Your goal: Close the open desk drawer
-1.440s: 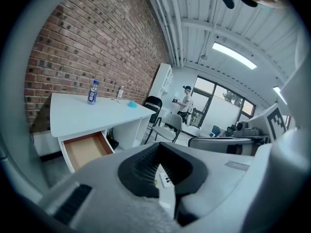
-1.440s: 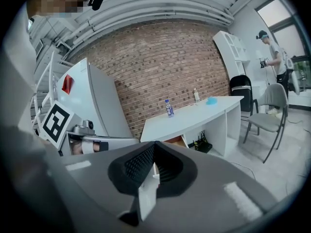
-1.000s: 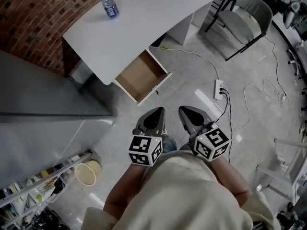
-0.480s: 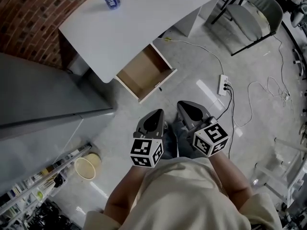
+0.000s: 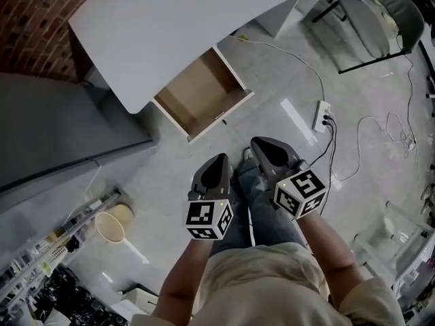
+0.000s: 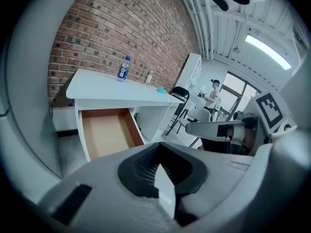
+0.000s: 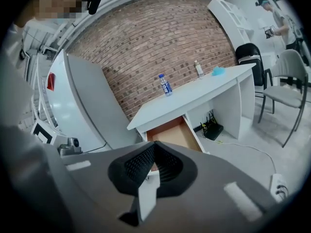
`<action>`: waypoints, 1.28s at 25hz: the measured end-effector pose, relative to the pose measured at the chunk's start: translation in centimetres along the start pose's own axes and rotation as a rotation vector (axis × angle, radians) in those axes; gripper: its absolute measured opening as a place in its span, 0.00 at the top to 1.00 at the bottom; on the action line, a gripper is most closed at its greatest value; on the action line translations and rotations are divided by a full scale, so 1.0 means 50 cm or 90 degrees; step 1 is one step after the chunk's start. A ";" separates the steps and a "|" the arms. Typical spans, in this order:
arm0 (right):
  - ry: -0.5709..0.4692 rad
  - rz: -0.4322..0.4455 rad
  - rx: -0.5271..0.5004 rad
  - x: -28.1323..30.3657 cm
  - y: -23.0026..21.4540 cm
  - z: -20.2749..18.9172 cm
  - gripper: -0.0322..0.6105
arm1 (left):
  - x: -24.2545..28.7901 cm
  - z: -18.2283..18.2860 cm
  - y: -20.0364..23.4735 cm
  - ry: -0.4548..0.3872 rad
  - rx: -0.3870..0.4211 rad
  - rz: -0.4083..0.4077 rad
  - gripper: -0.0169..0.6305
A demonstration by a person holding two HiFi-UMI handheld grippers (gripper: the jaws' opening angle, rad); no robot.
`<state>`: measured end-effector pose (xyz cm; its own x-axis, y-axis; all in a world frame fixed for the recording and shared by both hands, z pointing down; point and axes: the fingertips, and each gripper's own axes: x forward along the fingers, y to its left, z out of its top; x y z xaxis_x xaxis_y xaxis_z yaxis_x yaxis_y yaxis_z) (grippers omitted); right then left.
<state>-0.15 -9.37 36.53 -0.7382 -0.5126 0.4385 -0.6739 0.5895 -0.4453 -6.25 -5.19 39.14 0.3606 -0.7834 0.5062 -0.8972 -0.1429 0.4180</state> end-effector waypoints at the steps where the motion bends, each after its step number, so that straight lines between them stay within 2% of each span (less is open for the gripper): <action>1: 0.004 0.004 0.002 0.013 -0.013 -0.008 0.95 | 0.013 -0.010 0.006 0.000 -0.005 0.005 0.97; 6: 0.024 0.022 0.013 0.088 -0.069 -0.065 0.95 | 0.077 -0.070 0.052 0.003 -0.026 0.033 0.97; 18: 0.051 0.020 0.053 0.240 -0.193 -0.213 0.95 | 0.198 -0.206 0.203 -0.007 -0.073 0.119 0.97; 25: 0.062 0.025 0.065 0.297 -0.250 -0.278 0.95 | 0.251 -0.273 0.239 -0.004 -0.080 0.138 0.97; 32: 0.068 0.033 0.075 0.351 -0.277 -0.306 0.95 | 0.290 -0.300 0.270 -0.018 -0.094 0.161 0.97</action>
<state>-3.30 -16.98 62.33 -0.7688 -0.4104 0.4904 -0.6386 0.5329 -0.5552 -9.29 -9.40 63.45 0.1216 -0.8002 0.5873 -0.9100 0.1464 0.3879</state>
